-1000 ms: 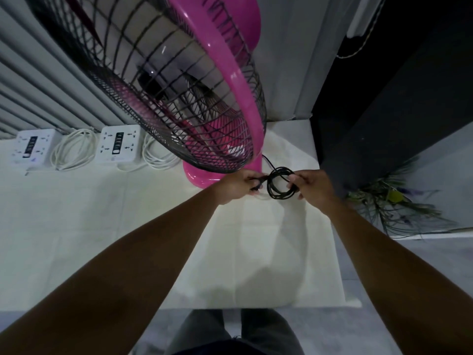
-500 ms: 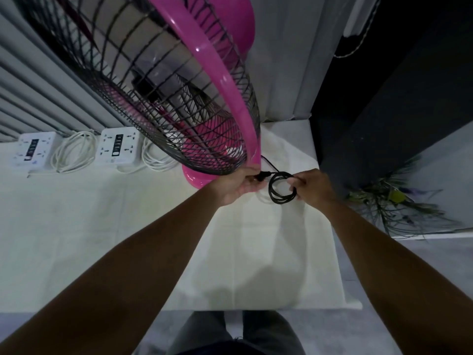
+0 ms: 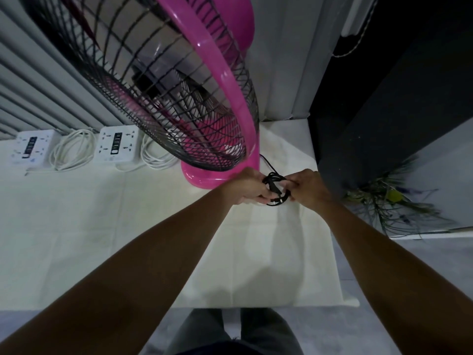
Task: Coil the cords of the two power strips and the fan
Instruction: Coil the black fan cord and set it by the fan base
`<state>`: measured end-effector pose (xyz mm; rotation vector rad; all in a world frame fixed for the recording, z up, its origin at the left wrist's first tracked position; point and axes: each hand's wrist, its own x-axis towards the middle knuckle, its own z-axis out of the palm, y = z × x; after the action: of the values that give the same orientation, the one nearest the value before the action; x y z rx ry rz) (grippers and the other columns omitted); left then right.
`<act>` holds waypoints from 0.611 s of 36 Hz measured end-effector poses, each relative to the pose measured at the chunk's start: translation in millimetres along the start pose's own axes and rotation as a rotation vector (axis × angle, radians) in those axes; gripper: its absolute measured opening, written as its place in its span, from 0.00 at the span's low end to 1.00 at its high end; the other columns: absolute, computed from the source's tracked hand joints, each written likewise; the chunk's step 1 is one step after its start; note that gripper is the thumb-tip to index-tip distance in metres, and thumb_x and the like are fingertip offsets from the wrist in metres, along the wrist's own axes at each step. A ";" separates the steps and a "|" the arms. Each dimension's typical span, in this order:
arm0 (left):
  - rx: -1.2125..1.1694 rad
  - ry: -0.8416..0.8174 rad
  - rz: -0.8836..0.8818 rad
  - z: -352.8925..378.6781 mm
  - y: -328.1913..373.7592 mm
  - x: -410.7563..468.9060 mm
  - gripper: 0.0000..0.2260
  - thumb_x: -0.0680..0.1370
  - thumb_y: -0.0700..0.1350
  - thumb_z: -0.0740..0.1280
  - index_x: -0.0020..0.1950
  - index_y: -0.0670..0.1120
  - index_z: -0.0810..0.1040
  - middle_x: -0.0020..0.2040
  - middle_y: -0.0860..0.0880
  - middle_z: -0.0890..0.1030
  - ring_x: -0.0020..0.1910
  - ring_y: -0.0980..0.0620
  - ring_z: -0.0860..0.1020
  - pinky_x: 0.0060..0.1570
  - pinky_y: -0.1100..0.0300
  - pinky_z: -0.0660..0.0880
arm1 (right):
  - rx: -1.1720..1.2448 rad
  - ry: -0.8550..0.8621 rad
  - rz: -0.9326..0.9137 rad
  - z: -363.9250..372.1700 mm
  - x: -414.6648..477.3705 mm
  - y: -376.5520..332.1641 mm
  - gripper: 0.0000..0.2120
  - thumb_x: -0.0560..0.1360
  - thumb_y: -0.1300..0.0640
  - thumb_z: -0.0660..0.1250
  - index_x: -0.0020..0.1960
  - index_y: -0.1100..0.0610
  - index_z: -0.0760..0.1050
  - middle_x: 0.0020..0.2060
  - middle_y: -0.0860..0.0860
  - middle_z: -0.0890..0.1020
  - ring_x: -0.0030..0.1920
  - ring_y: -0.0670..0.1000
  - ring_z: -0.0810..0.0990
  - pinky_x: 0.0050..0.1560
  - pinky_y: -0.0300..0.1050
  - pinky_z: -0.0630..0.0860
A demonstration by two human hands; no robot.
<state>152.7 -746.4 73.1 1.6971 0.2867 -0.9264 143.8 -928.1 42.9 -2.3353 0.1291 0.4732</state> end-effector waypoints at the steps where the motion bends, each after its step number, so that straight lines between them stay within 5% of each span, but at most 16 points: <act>1: 0.053 0.045 0.021 1.8 -0.1 0.5 0.11 0.69 0.34 0.79 0.47 0.42 0.82 0.34 0.50 0.85 0.31 0.57 0.84 0.33 0.65 0.80 | 0.001 -0.003 -0.005 -0.2 -0.4 0.4 0.08 0.77 0.54 0.70 0.42 0.54 0.86 0.27 0.51 0.83 0.30 0.48 0.82 0.30 0.29 0.74; 4: 0.188 0.147 0.077 3.9 -2.5 1.4 0.10 0.68 0.39 0.80 0.41 0.47 0.81 0.26 0.54 0.81 0.24 0.59 0.80 0.20 0.70 0.70 | 0.027 -0.010 -0.020 -0.6 -0.5 1.2 0.08 0.77 0.54 0.71 0.43 0.54 0.86 0.30 0.55 0.84 0.32 0.53 0.84 0.39 0.43 0.82; 7: 0.177 0.184 0.102 4.9 -6.7 3.4 0.09 0.68 0.41 0.80 0.44 0.43 0.83 0.31 0.49 0.83 0.23 0.57 0.78 0.21 0.67 0.72 | 0.033 -0.010 -0.042 -1.8 -1.1 1.7 0.08 0.77 0.54 0.71 0.43 0.55 0.86 0.30 0.56 0.84 0.32 0.55 0.84 0.40 0.49 0.83; 10: 0.138 0.195 0.092 5.5 -9.7 4.9 0.09 0.71 0.40 0.78 0.48 0.40 0.84 0.32 0.47 0.83 0.24 0.56 0.76 0.29 0.62 0.77 | 0.024 -0.006 -0.060 -3.4 -1.8 1.9 0.08 0.77 0.53 0.71 0.43 0.55 0.86 0.29 0.56 0.83 0.32 0.55 0.84 0.38 0.48 0.83; 13: 0.149 0.254 0.110 4.1 -13.4 7.3 0.06 0.71 0.41 0.77 0.47 0.43 0.84 0.30 0.52 0.82 0.23 0.60 0.76 0.22 0.68 0.70 | 0.034 -0.013 -0.064 -3.8 -1.5 0.7 0.10 0.77 0.54 0.71 0.40 0.56 0.85 0.28 0.55 0.83 0.31 0.54 0.83 0.35 0.45 0.82; 16: 0.254 0.283 0.159 2.2 -14.6 10.5 0.06 0.69 0.46 0.79 0.38 0.47 0.83 0.27 0.58 0.78 0.21 0.66 0.74 0.21 0.71 0.66 | 0.060 -0.016 -0.064 -3.1 -0.7 2.7 0.10 0.77 0.54 0.72 0.37 0.53 0.85 0.27 0.51 0.83 0.29 0.53 0.83 0.33 0.41 0.82; 22: 0.455 0.465 0.335 2.2 -20.4 15.4 0.19 0.61 0.52 0.79 0.26 0.49 0.70 0.26 0.54 0.71 0.22 0.60 0.68 0.22 0.64 0.65 | 0.101 -0.050 -0.110 4.1 -0.1 4.0 0.13 0.77 0.55 0.72 0.34 0.48 0.84 0.30 0.53 0.84 0.28 0.52 0.83 0.39 0.48 0.85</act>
<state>149.5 -745.5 47.7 2.2932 0.0898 -0.3514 141.6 -928.2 37.7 -2.2167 0.0006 0.4592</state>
